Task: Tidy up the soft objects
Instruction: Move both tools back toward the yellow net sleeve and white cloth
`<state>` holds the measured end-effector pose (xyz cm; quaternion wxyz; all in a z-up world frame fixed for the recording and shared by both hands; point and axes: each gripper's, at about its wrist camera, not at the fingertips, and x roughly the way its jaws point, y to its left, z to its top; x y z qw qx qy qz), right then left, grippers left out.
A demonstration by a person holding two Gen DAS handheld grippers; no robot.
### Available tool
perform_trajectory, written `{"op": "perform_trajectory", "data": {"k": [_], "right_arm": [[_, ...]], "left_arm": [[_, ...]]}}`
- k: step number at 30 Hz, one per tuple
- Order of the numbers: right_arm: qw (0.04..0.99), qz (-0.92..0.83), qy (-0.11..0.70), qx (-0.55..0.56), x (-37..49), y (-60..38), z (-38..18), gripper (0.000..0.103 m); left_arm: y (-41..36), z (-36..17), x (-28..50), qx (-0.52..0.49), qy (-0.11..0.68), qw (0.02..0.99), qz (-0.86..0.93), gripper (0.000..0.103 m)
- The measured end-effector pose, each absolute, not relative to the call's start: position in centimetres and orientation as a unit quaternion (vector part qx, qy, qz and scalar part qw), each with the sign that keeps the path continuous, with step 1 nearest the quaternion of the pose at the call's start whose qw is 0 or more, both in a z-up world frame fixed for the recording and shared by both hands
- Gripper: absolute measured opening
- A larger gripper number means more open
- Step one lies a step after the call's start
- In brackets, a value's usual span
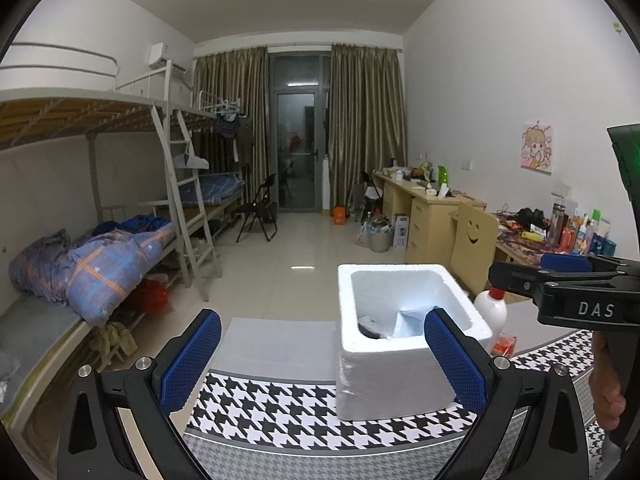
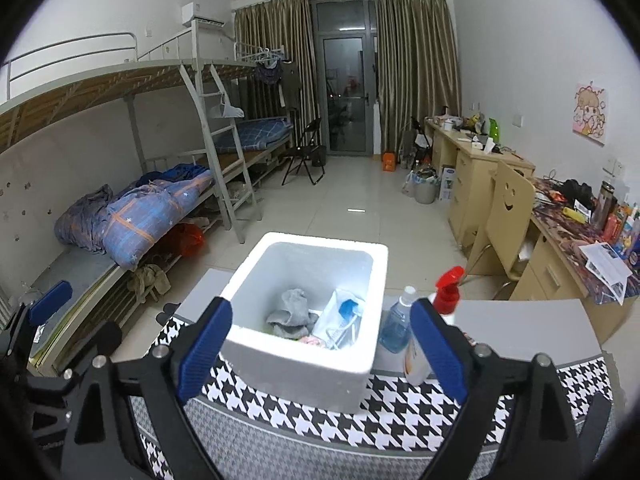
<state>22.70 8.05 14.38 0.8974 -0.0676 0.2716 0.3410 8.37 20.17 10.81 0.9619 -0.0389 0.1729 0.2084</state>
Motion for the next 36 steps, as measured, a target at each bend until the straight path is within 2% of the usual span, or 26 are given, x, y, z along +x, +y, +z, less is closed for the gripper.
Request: {"op": "perform_trajectory", "data": {"k": [21, 36], "right_arm": [[0.909, 0.335, 0.238, -0.07, 17.2, 1.2, 14.5, 0.096], [0.915, 0.327, 0.227, -0.063, 13.8, -3.7, 13.3, 0.096]], "left_arm": [[15.2, 11.3, 4.9, -0.029, 0.156, 0.974, 0.163, 0.102], [10.7, 9.4, 3.6, -0.039, 0.155, 0.98, 0.12, 0.102]]}}
